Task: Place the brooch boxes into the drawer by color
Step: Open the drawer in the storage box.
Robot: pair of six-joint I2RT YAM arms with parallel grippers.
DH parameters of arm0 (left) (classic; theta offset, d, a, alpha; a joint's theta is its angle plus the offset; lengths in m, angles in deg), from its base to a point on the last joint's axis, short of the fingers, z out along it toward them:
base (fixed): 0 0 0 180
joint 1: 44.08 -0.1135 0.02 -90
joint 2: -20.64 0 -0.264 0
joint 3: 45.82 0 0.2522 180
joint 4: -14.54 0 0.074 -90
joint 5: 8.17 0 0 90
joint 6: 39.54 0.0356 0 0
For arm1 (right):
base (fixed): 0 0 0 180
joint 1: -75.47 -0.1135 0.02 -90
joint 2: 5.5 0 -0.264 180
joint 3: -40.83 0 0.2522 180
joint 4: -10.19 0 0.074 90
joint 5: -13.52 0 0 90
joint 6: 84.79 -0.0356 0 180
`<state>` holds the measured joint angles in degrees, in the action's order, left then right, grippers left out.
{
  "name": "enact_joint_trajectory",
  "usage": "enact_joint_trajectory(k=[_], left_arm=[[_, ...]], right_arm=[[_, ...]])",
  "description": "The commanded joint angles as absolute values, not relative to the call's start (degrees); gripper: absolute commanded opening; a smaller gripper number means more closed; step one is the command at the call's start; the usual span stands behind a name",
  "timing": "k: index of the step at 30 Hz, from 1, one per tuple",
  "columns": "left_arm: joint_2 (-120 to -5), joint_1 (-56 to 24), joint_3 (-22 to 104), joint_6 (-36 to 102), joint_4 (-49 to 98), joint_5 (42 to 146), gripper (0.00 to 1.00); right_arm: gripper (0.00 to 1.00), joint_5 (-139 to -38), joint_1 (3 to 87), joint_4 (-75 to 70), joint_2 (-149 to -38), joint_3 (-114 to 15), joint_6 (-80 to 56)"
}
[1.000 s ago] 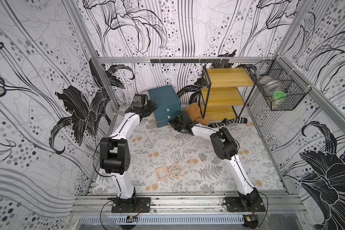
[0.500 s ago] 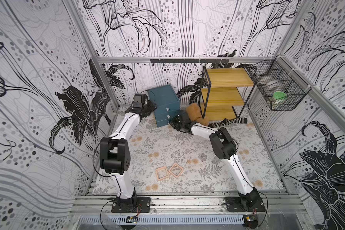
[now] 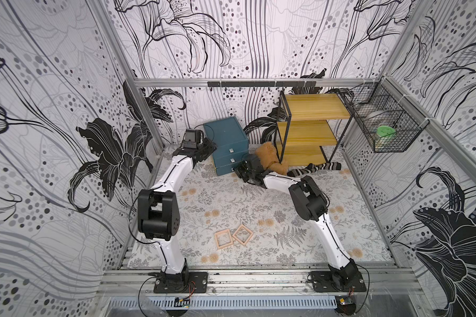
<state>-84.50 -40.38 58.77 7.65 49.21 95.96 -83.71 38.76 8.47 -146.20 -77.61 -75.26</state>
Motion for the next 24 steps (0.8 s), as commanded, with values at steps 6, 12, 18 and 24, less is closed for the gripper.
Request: enact_joint_trajectory(k=[6, 12, 18, 24], left_arm=[[-85.03, -40.48, 58.80, 8.23, 51.15, 94.99, 0.48], [-85.16, -40.48, 59.08, 8.13, 51.32, 94.97, 0.48], [-85.11, -40.48, 59.41, 8.10, 51.33, 95.00, 0.48], [-85.28, -40.48, 59.79, 8.09, 51.59, 95.01, 0.48]], right_arm=[[0.00, -81.42, 36.70, 7.15, -137.59, -67.94, -76.01], [0.00, -81.75, 36.54, 9.08, -132.00, -59.24, -75.47], [0.00, -82.28, 35.59, 9.45, -128.06, -53.44, -75.30], [0.00, -81.80, 34.87, 9.00, -124.88, -49.04, -74.87]])
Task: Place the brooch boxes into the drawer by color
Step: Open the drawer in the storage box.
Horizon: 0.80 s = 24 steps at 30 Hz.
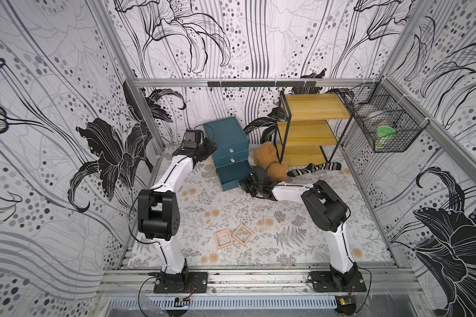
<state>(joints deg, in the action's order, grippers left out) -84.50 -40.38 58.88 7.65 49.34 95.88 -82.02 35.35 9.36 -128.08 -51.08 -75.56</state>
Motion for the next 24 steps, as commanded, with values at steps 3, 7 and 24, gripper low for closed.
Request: enact_joint_trajectory(k=[3, 7, 24], left_arm=[[-85.19, -40.48, 59.79, 8.10, 51.59, 94.97, 0.48], [-85.03, -40.48, 59.78, 8.15, 51.68, 94.93, 0.48], [-81.03, -40.45, 60.02, 7.26, 52.89, 93.21, 0.62]], right_arm=[[0.00, -81.67, 34.54, 8.58, -123.60, -47.48, -74.62], [0.00, -81.32, 34.12, 8.17, -122.01, -45.26, -74.51], [0.40, -78.75, 33.46, 2.29, -117.38, -44.92, -68.86]])
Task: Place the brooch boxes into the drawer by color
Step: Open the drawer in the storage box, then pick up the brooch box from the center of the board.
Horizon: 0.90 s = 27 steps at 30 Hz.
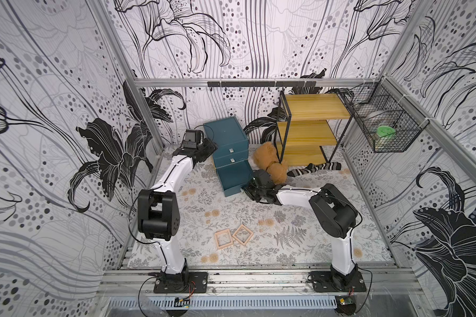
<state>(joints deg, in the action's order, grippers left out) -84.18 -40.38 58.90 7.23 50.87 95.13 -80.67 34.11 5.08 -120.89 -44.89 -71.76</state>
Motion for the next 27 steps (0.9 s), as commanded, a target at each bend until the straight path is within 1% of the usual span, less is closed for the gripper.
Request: enact_joint_trajectory(k=[1, 4, 7, 14, 21, 27], left_arm=[[-80.45, -40.35, 59.92, 7.24, 53.06, 92.92, 0.62], [-77.88, -39.63, 59.50, 7.56, 54.59, 90.87, 0.63], [-73.98, -38.36, 57.41, 8.24, 56.76, 88.01, 0.63], [-61.68, -32.82, 45.80, 8.28, 60.47, 85.15, 0.61], [-51.61, -28.33, 36.89, 9.45, 66.59, 86.25, 0.58], [-44.03, -26.93, 31.26, 11.29, 73.90, 86.55, 0.56]], right_arm=[[0.41, -78.45, 33.37, 1.90, -116.73, -44.83, -68.07], [0.45, -77.63, 33.02, -0.32, -114.36, -45.00, -64.24], [0.45, -77.42, 32.69, -2.89, -111.82, -44.75, -59.73], [0.43, -80.02, 32.32, -5.78, -104.05, -39.34, -47.23], [0.42, -86.71, 30.88, -11.99, -98.95, -36.28, -32.90], [0.42, -88.05, 28.80, -19.62, -96.40, -35.13, -23.22]])
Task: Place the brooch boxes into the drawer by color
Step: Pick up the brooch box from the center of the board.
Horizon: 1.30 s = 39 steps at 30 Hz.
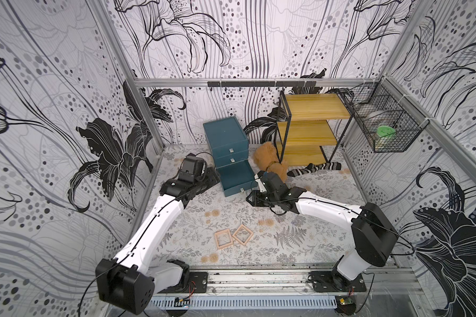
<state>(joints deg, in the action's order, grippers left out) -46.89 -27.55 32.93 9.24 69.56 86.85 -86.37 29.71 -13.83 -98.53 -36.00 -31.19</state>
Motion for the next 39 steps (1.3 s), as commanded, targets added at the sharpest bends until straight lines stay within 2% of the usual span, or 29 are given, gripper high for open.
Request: enact_joint_trajectory(k=[1, 12, 14, 18, 20, 22, 39], left_arm=[[-42.85, -26.61, 30.24, 11.20, 74.72, 86.81, 0.56], [-34.52, -19.57, 23.12, 7.12, 81.04, 87.28, 0.54], [-33.34, -18.72, 22.25, 6.69, 82.09, 86.98, 0.54], [-31.39, -18.35, 21.47, 6.33, 83.86, 85.86, 0.54], [-30.79, -18.41, 21.63, 5.90, 84.71, 85.20, 0.54], [-29.92, -18.34, 21.87, 4.92, 85.66, 83.99, 0.54], [-27.68, -18.40, 22.91, 3.19, 87.24, 80.86, 0.54]], right_arm=[[0.42, -88.00, 28.27, -20.75, -96.25, -35.16, -21.78], [0.42, -84.88, 21.29, -28.67, -99.21, -38.35, -12.90], [0.45, -84.25, 19.13, -29.80, -99.94, -39.14, -11.48], [0.61, -80.96, 14.45, -31.76, -102.20, -40.08, -9.82], [0.76, -79.39, 13.13, -31.96, -103.08, -40.12, -9.82], [0.85, -77.96, 12.19, -32.02, -103.64, -40.26, -9.77], [0.93, -76.09, 10.20, -35.08, -110.74, -43.46, -2.00]])
